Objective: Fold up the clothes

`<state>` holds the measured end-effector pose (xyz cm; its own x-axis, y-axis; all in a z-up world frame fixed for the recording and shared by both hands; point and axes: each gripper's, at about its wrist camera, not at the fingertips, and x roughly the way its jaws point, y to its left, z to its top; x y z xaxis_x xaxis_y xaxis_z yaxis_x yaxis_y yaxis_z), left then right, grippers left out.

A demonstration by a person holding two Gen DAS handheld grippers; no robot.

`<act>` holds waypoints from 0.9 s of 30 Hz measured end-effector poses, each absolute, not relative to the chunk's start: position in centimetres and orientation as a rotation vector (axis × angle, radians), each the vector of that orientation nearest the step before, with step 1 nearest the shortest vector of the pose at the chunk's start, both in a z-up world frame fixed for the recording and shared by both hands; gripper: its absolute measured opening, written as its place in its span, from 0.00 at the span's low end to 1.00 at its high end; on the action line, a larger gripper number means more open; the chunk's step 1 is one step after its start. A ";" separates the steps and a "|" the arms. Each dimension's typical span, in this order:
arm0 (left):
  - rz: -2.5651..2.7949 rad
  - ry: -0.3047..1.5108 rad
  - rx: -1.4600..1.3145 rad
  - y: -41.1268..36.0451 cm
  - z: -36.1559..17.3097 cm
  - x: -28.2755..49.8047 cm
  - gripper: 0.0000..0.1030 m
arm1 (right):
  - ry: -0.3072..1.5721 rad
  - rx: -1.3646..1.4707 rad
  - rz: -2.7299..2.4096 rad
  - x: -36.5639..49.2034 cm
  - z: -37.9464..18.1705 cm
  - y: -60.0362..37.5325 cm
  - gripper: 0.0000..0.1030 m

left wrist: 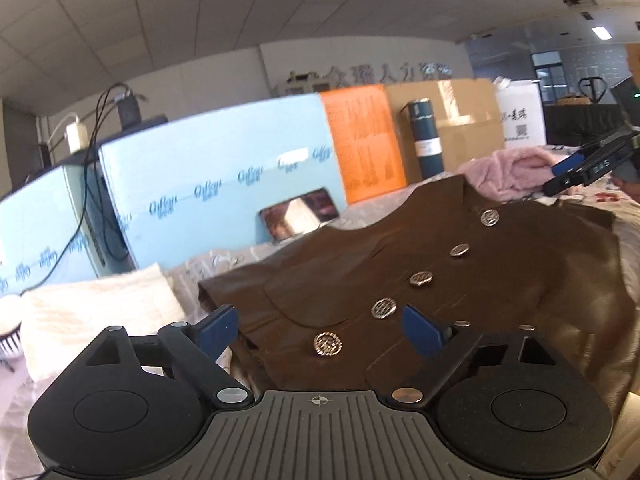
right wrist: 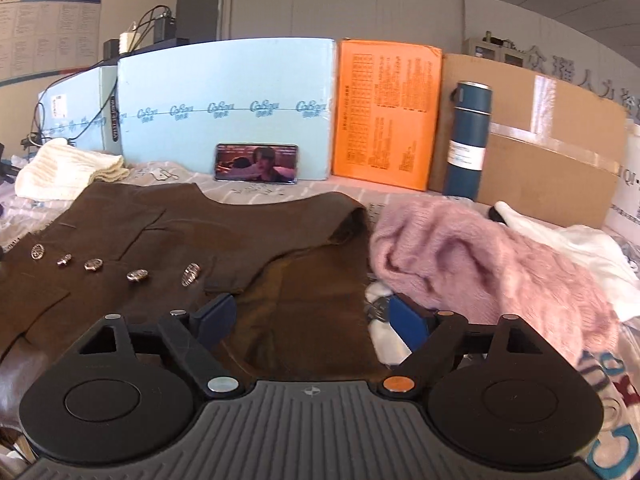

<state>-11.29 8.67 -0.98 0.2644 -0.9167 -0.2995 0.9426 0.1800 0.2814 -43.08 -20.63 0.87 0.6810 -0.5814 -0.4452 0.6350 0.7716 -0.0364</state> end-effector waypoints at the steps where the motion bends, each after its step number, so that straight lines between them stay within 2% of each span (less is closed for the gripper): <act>1: -1.339 0.028 0.453 9.6 -0.6 -11.9 0.91 | 0.464 0.127 -0.708 -43.8 0.6 -20.5 0.82; 3: -1.388 -0.013 0.508 10.9 -0.4 -13.5 0.99 | 0.476 0.131 -0.759 -45.0 0.0 -20.3 0.82; 9: -1.574 -0.056 0.747 13.5 -1.6 -18.3 1.00 | 0.426 0.185 -0.801 -47.9 -1.0 -18.9 0.85; 13: -1.628 -0.038 0.882 11.9 -3.8 -20.9 1.00 | 0.389 0.193 -0.772 -48.4 -1.0 -17.6 0.88; 16: -1.515 -0.122 1.007 10.0 -6.3 -22.6 1.00 | 0.354 0.201 -0.732 -48.6 -0.9 -16.4 0.89; 18: -1.442 -0.194 1.017 9.9 -6.9 -23.0 0.99 | 0.334 0.190 -0.686 -48.8 -0.9 -15.5 0.91; 27: -1.355 -0.225 0.766 10.0 -3.9 -21.5 0.99 | 0.338 0.079 -0.316 -47.0 -0.8 -11.5 0.97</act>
<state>-21.50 9.95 -3.91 0.2358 -0.9314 -0.2773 0.7917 0.0186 0.6106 -47.03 -11.50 -0.78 0.8949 -0.2910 -0.3384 0.3171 0.9481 0.0233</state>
